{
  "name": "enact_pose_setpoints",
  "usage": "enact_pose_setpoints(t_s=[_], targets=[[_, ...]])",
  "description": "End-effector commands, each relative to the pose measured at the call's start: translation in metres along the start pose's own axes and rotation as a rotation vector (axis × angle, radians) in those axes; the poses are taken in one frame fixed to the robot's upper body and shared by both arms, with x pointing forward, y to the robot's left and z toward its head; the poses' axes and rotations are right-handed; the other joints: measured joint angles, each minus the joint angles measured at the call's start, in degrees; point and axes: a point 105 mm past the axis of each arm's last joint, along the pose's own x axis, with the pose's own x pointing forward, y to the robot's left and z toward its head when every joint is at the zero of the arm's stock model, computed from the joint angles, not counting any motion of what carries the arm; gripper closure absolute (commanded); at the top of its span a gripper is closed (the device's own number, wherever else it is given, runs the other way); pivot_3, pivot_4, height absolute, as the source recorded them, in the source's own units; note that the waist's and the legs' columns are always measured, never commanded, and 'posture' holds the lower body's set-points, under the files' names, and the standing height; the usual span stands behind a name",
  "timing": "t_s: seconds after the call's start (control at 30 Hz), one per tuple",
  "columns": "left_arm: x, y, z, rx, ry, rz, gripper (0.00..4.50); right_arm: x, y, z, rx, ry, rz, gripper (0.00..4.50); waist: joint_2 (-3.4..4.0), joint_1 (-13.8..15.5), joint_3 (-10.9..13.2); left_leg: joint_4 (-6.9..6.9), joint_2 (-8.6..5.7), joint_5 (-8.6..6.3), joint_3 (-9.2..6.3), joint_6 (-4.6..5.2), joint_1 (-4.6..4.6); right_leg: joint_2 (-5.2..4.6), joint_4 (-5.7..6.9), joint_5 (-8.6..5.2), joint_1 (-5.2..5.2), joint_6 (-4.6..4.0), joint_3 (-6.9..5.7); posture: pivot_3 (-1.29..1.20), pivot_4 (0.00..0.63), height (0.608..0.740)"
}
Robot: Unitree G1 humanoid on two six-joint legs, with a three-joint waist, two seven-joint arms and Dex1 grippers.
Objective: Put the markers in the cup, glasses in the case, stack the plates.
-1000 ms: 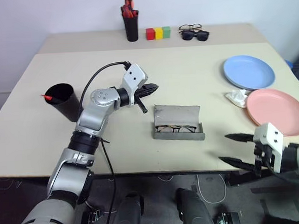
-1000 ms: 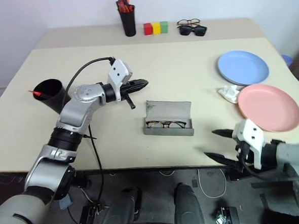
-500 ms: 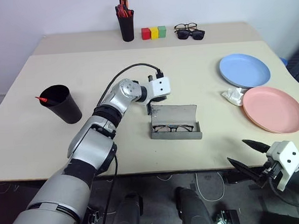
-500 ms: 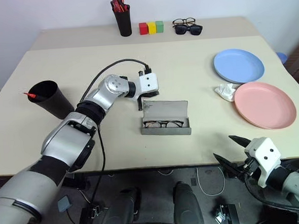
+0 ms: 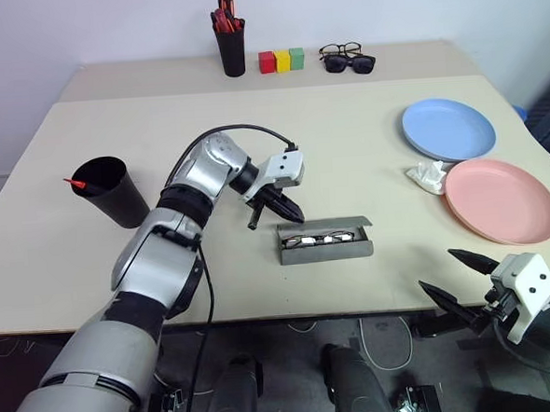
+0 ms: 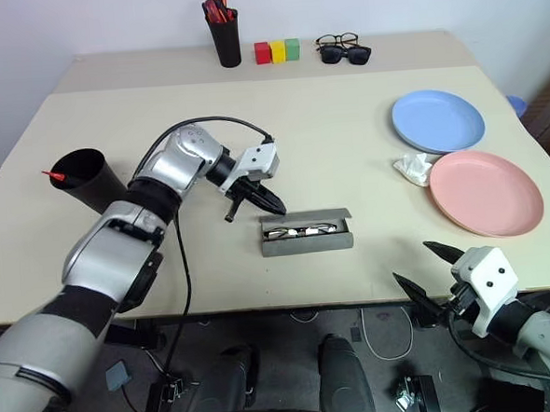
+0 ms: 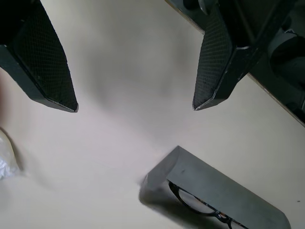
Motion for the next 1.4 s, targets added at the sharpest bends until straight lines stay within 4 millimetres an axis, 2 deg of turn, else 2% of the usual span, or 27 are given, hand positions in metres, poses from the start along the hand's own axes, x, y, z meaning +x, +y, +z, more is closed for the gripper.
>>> enact_pose_setpoints(t_s=[0.03,0.17,0.23,0.3,0.4,0.5,0.6,0.73,0.83,0.93,1.13,1.27,1.33,1.4], targets=[[0.009,-0.017,0.01,0.04,-0.023,-0.06,4.47,0.002,-0.008,0.002,0.011,-0.011,-0.046,0.58,0.0,0.08,0.0,0.01,0.0,0.0,-0.01,0.0,0.0,0.0,0.02,-0.01,0.0,-0.02,0.0,0.0,0.15,0.74],[0.015,-0.03,0.002,0.055,-0.019,-0.036,4.47,0.002,-0.031,0.001,0.044,-0.022,-0.164,0.58,0.09,0.15,-0.06,0.05,0.0,0.0,0.0,0.0,0.06,0.0,-0.03,-0.05,0.1,-0.06,0.0,0.0,0.15,0.74],[0.01,-0.017,0.019,0.1,-0.118,0.115,4.47,0.002,-0.05,-0.004,0.031,0.002,-0.244,0.58,0.1,0.2,-0.06,0.05,0.0,0.0,-0.01,0.0,0.09,0.0,-0.02,-0.05,0.11,-0.06,0.0,0.0,0.15,0.74],[-0.002,-0.007,0.044,0.094,-0.26,0.222,4.47,0.003,-0.065,-0.006,0.019,0.003,-0.295,0.58,0.07,0.22,-0.04,0.09,-0.01,0.0,-0.01,0.0,0.07,0.0,-0.01,-0.05,0.1,-0.06,0.0,0.0,0.15,0.74],[-0.011,-0.014,0.057,0.081,-0.312,0.235,4.47,0.011,-0.087,-0.01,0.002,0.025,-0.33,0.58,0.09,0.02,-0.05,0.13,-0.02,0.01,-0.01,0.0,0.01,0.0,-0.01,-0.06,0.07,-0.04,0.0,0.0,0.15,0.74],[-0.01,-0.022,0.063,0.043,-0.329,0.211,3.69,0.021,-0.102,-0.013,-0.007,0.036,-0.334,0.58,0.17,-0.19,-0.09,0.0,-0.01,0.01,0.01,0.01,0.14,0.01,0.03,-0.03,0.09,-0.06,0.0,0.0,0.15,0.74],[-0.009,-0.025,0.069,0.042,-0.337,0.218,2.14,0.03,-0.116,-0.015,-0.019,0.049,-0.333,0.58,0.22,-0.15,-0.09,-0.01,-0.01,0.02,0.01,0.01,0.14,0.02,0.06,0.0,0.08,-0.05,0.0,0.0,0.15,0.74],[-0.009,-0.019,0.078,0.035,-0.357,0.292,0.07,0.042,-0.128,-0.015,0.002,0.048,-0.311,0.58,0.23,-0.13,-0.08,0.08,-0.03,0.02,0.01,0.01,0.11,0.02,0.03,0.08,0.1,0.06,0.01,0.0,0.15,0.74],[-0.01,-0.015,0.083,0.043,-0.36,0.332,0.07,0.05,-0.131,-0.015,0.03,0.055,-0.277,0.58,0.23,-0.13,-0.08,0.03,-0.03,0.02,0.0,0.01,0.13,0.02,0.05,0.09,0.1,0.08,0.01,0.0,0.15,0.74],[-0.008,-0.012,0.088,0.056,-0.375,0.367,0.0,0.055,-0.135,-0.02,0.061,0.081,-0.261,1.38,0.23,-0.12,-0.08,0.05,-0.03,0.02,0.01,0.0,0.12,0.02,0.02,0.1,0.1,0.09,0.01,0.0,0.15,0.74],[-0.006,-0.011,0.097,0.052,-0.409,0.396,0.0,0.057,-0.131,-0.028,0.078,0.136,-0.223,4.34,0.21,-0.11,-0.09,0.05,-0.03,0.02,0.01,0.0,0.12,0.02,0.02,0.1,0.11,0.1,0.01,0.0,0.15,0.74],[-0.004,-0.011,0.097,0.049,-0.414,0.413,0.0,0.056,-0.128,-0.026,0.052,0.154,-0.207,4.34,0.21,-0.23,-0.09,0.12,-0.03,0.02,0.01,0.0,0.16,0.02,0.02,0.1,0.19,0.11,0.01,0.0,0.15,0.74],[-0.003,-0.012,0.097,0.044,-0.42,0.418,0.0,0.054,-0.133,-0.016,0.001,0.136,-0.227,4.34,0.22,-0.31,-0.09,0.11,-0.03,0.02,0.01,0.0,0.18,0.02,0.03,0.1,0.18,0.11,0.01,0.0,0.15,0.74],[-0.003,-0.013,0.096,0.038,-0.42,0.434,0.0,0.052,-0.142,0.002,-0.064,0.098,-0.262,4.34,0.22,-0.29,-0.09,0.11,-0.03,0.02,0.01,0.0,0.17,0.02,0.03,0.1,0.18,0.11,0.01,0.0,0.15,0.74]])
